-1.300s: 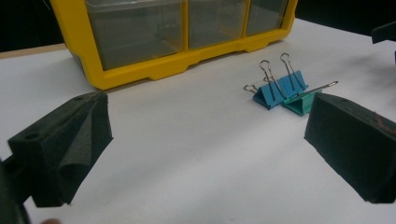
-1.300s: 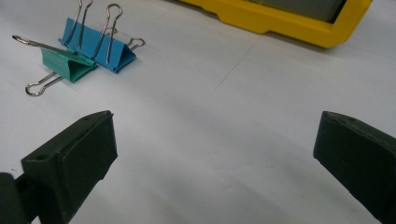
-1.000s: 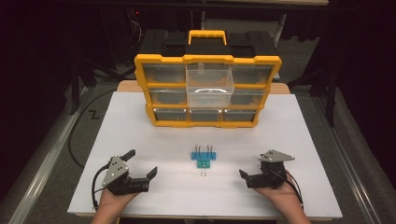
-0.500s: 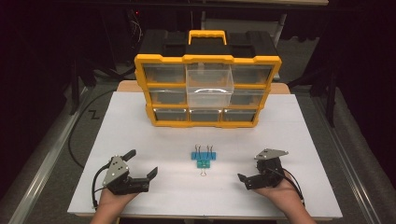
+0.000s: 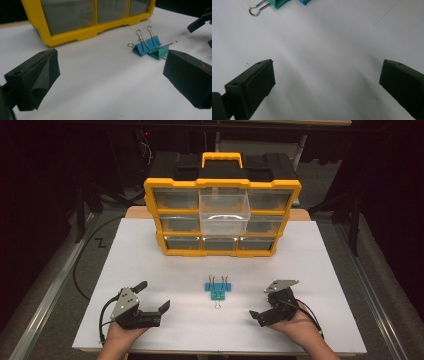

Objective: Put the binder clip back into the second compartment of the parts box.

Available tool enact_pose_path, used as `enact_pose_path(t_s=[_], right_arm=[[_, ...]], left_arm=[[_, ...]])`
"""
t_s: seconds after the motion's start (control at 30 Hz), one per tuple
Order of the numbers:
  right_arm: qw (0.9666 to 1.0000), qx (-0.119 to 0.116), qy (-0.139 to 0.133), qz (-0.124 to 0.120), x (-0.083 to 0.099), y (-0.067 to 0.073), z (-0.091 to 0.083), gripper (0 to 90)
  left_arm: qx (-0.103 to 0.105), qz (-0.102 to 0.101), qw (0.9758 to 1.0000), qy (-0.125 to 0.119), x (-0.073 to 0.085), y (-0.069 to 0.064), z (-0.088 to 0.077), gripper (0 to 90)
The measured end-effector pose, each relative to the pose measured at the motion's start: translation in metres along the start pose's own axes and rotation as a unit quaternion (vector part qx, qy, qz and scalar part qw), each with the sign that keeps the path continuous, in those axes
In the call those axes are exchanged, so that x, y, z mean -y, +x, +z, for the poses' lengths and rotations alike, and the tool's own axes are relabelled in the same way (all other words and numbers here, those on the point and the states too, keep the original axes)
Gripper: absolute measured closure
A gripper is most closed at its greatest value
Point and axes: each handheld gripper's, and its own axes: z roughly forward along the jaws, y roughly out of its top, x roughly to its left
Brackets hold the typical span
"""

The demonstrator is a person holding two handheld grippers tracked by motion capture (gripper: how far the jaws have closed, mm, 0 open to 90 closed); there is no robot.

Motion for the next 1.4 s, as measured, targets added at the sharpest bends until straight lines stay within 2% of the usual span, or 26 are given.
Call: enact_pose_path(t_s=[0.17, 0.33, 0.47, 0.57, 0.73, 0.8, 0.83, 0.87, 0.9, 0.97, 1.0, 1.07, 1.13, 1.17, 1.2, 1.4], right_arm=[[0.9999, -0.008, -0.002, -0.011, -0.005, 0.006, 0.002, 0.9], [0.9993, -0.019, -0.010, -0.031, -0.017, 0.014, 0.002, 1.8], [0.9989, -0.025, -0.012, -0.037, -0.023, 0.018, 0.005, 2.9], [0.9981, -0.028, -0.013, -0.053, -0.030, 0.023, 0.008, 5.0], [0.9969, -0.040, -0.020, -0.064, -0.041, 0.030, 0.014, 11.2], [0.9958, -0.045, -0.024, -0.077, -0.047, 0.036, 0.018, 16.9], [0.9958, -0.045, -0.024, -0.077, -0.047, 0.036, 0.018, 16.9], [0.9952, -0.051, -0.022, -0.081, -0.051, 0.039, 0.022, 21.3], [0.9948, -0.052, -0.021, -0.086, -0.054, 0.041, 0.024, 24.0], [0.9943, -0.052, -0.023, -0.090, -0.056, 0.042, 0.026, 26.2], [0.9938, -0.055, -0.021, -0.094, -0.061, 0.046, 0.029, 31.8], [0.9935, -0.056, -0.020, -0.097, -0.063, 0.047, 0.030, 34.0], [0.9920, -0.061, -0.016, -0.109, -0.071, 0.050, 0.035, 40.4], [0.9920, -0.061, -0.016, -0.109, -0.071, 0.050, 0.035, 40.4], [0.9906, -0.061, -0.012, -0.122, -0.076, 0.052, 0.038, 43.7], [0.9896, -0.056, -0.004, -0.132, -0.085, 0.055, 0.045, 50.7]], left_arm=[[-0.005, -0.001, 1.0000, -0.004, -0.002, -0.001, -0.002, 3.9], [0.005, 0.002, 0.9999, 0.015, -0.004, -0.003, -0.001, 1.7], [0.005, -0.002, 0.9999, 0.014, -0.004, -0.002, -0.001, 0.9], [0.004, -0.004, 0.9999, 0.012, -0.004, -0.002, -0.001, 0.4], [-0.001, -0.003, 1.0000, 0.008, -0.004, 0.000, -0.001, 0.6], [0.000, 0.008, 1.0000, -0.002, -0.005, 0.000, -0.003, 8.3], [0.001, 0.010, 0.9999, -0.003, -0.005, 0.001, -0.004, 8.3], [0.001, -0.001, 1.0000, -0.002, -0.005, 0.002, -0.005, 8.3], [0.001, -0.001, 1.0000, -0.002, -0.005, 0.002, -0.005, 6.9], [0.002, -0.005, 1.0000, 0.002, -0.006, 0.002, -0.005, 6.0], [0.001, -0.004, 1.0000, 0.004, -0.006, 0.003, -0.005, 5.3], [0.003, -0.007, 0.9999, 0.007, -0.006, 0.003, -0.004, 4.8], [0.001, -0.005, 0.9999, 0.010, -0.005, 0.002, -0.004, 3.6], [0.001, -0.003, 0.9999, 0.013, -0.005, 0.001, -0.004, 3.6], [0.000, -0.002, 0.9999, 0.015, -0.005, 0.001, -0.003, 2.3], [0.005, -0.005, 0.9995, 0.032, -0.004, 0.001, -0.001, 0.2]])
